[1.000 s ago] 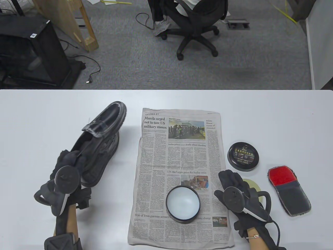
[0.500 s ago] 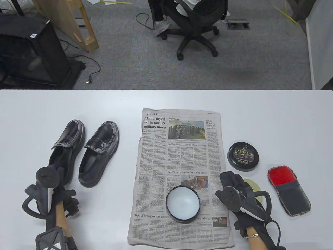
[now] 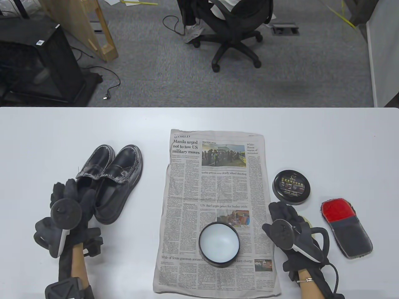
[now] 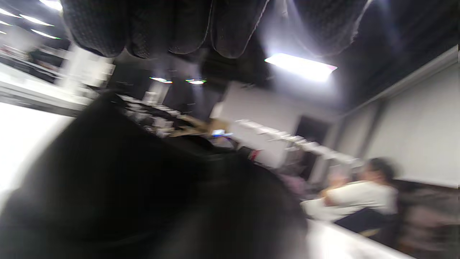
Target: Dip and apply leather care cream with polishing sponge on shoes
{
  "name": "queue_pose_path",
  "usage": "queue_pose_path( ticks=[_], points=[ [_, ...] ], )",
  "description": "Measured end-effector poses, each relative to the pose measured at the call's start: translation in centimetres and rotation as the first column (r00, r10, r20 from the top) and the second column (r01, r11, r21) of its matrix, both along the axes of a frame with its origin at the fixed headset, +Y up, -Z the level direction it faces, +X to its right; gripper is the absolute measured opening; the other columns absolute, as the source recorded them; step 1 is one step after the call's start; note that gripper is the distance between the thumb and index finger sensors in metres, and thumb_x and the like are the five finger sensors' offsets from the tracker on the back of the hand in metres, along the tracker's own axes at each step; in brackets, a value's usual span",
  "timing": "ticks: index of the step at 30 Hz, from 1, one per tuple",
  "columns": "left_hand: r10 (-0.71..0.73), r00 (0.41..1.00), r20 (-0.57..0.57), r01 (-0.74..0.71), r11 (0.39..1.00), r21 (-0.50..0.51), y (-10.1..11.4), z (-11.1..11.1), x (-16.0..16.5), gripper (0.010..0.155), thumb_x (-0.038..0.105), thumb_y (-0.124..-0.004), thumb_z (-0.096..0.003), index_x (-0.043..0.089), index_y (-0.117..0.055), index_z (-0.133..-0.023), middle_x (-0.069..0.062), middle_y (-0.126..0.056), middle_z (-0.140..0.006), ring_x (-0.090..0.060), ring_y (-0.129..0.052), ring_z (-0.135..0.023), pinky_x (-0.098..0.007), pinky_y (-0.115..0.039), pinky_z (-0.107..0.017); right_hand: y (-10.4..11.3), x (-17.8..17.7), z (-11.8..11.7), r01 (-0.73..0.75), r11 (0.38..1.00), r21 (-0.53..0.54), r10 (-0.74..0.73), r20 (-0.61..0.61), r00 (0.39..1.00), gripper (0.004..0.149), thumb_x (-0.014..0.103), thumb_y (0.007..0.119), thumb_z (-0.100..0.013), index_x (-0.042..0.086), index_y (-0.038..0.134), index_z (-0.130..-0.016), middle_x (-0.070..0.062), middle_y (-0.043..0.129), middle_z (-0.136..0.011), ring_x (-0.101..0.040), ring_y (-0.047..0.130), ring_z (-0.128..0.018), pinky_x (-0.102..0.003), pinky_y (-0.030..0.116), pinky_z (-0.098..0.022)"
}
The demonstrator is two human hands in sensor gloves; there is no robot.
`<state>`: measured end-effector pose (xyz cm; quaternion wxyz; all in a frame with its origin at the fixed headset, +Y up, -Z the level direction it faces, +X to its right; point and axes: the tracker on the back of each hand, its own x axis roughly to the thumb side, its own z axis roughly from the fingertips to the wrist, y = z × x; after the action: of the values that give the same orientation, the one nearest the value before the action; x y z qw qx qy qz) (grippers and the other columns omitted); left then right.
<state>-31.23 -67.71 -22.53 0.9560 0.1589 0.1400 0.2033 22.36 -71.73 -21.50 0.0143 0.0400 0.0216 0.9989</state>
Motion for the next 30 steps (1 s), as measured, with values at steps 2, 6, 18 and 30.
queue_pose_path(
  ticks=[2, 6, 18, 30],
  points=[
    [0.08, 0.958, 0.277, -0.089, 0.996, 0.022, 0.2, -0.2, 4.1, 0.079, 0.06, -0.07, -0.054, 0.015, -0.053, -0.117, -0.026, -0.054, -0.122, -0.05, -0.06, -0.104, -0.063, -0.062, -0.071, 0.3, 0.7, -0.8, -0.002, 1.0, 0.018, 0.0, 0.058, 0.998, 0.076, 0.054, 0.053, -0.059, 0.011, 0.034, -0.119, -0.027, 0.041, -0.12, -0.055, 0.051, -0.104, -0.063, 0.057, -0.071],
    [0.17, 0.68, 0.713, -0.034, 0.979, -0.2, -2.1, -0.8, 12.6, 0.101, 0.068, -0.069, -0.0479, 0.007, -0.036, -0.122, -0.03, -0.04, -0.125, -0.055, -0.047, -0.108, -0.067, -0.053, -0.072, 0.6, 1.9, -3.3, 0.005, 0.999, -0.035, 0.0, 0.142, 0.99, 0.086, 0.058, 0.052, -0.059, 0.006, 0.024, -0.12, -0.036, 0.029, -0.119, -0.064, 0.041, -0.103, -0.068, 0.053, -0.069],
    [0.14, 0.368, 0.919, 0.481, 0.818, -0.317, -9.5, 0.2, 21.7, 0.122, 0.066, -0.076, -0.0404, -0.005, -0.016, -0.119, -0.039, -0.021, -0.122, -0.064, -0.025, -0.102, -0.074, -0.038, -0.068, -2.8, 3.6, -13.1, -0.002, 0.935, -0.354, 0.129, 0.338, 0.932, 0.111, 0.069, 0.054, -0.051, 0.0, -0.004, -0.115, -0.048, 0.012, -0.114, -0.074, 0.026, -0.099, -0.075, 0.049, -0.068],
    [0.138, 0.389, 0.911, 0.487, 0.809, -0.33, -10.3, 0.4, 22.4, 0.113, 0.062, -0.075, -0.0461, -0.005, -0.019, -0.118, -0.04, -0.021, -0.12, -0.066, -0.024, -0.099, -0.075, -0.035, -0.063, -5.1, 4.4, -15.2, 0.088, 0.888, -0.451, 0.099, 0.375, 0.922, 0.124, 0.074, 0.061, -0.043, -0.006, -0.003, -0.114, -0.054, 0.017, -0.111, -0.079, 0.033, -0.096, -0.074, 0.059, -0.066]
  ],
)
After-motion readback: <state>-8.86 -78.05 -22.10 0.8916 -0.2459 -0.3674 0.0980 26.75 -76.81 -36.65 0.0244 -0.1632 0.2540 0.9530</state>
